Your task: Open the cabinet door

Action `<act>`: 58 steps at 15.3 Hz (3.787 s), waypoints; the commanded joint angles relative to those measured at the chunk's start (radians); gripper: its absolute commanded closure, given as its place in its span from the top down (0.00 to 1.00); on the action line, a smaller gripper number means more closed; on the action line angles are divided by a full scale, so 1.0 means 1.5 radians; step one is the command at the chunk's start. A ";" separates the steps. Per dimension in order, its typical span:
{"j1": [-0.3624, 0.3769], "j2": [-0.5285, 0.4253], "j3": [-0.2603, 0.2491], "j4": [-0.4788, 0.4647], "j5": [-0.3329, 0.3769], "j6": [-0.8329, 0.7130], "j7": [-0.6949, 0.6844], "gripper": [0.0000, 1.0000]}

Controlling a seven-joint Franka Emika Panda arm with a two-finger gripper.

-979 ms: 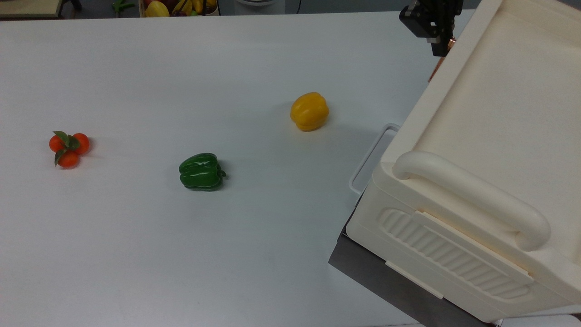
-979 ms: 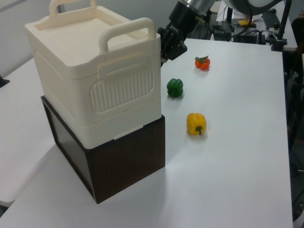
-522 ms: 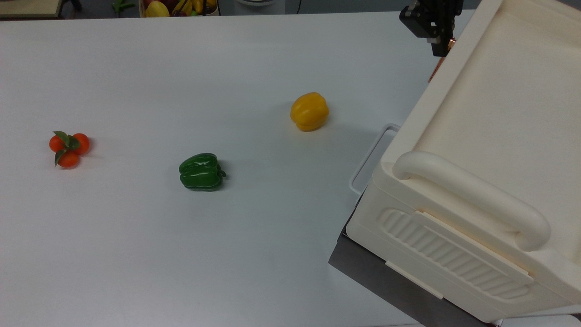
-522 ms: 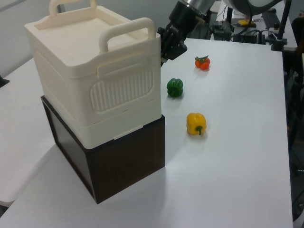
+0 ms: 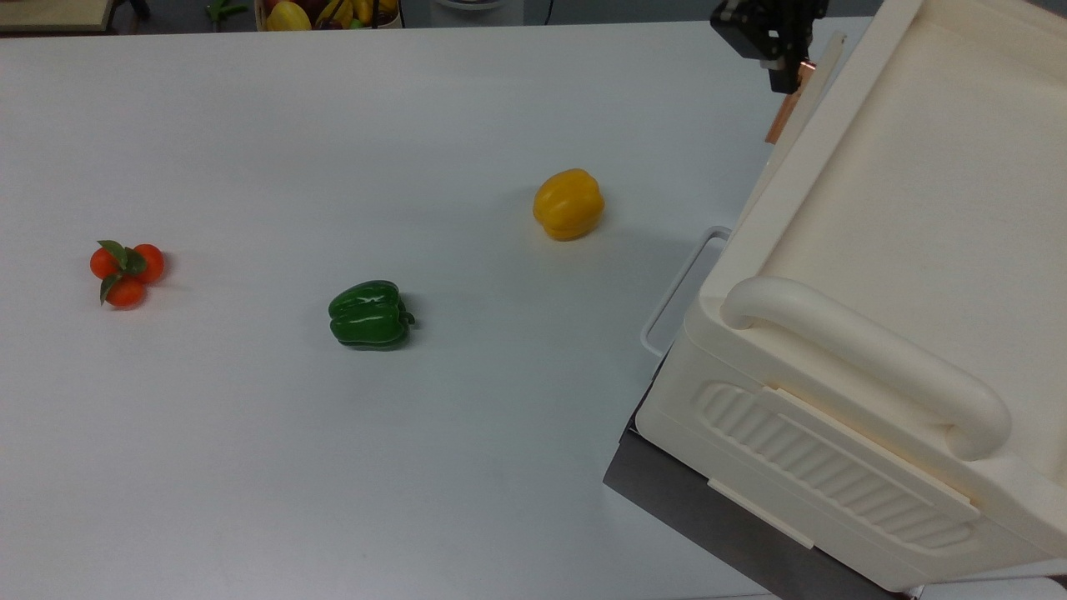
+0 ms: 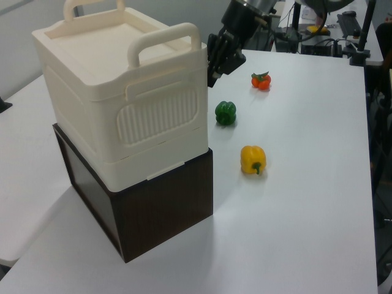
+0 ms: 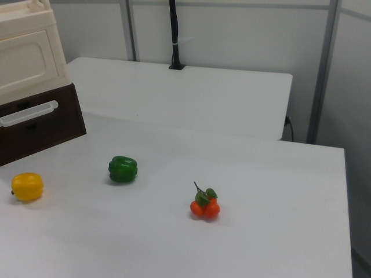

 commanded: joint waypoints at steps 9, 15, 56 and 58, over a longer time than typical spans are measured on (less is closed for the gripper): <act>-0.058 -0.035 -0.012 -0.030 0.006 -0.100 0.004 0.03; -0.065 -0.038 -0.071 -0.032 0.007 -0.135 -0.001 0.04; -0.090 -0.061 -0.126 -0.026 0.034 -0.217 -0.020 0.02; -0.091 -0.057 -0.127 -0.027 0.049 -0.180 -0.019 0.02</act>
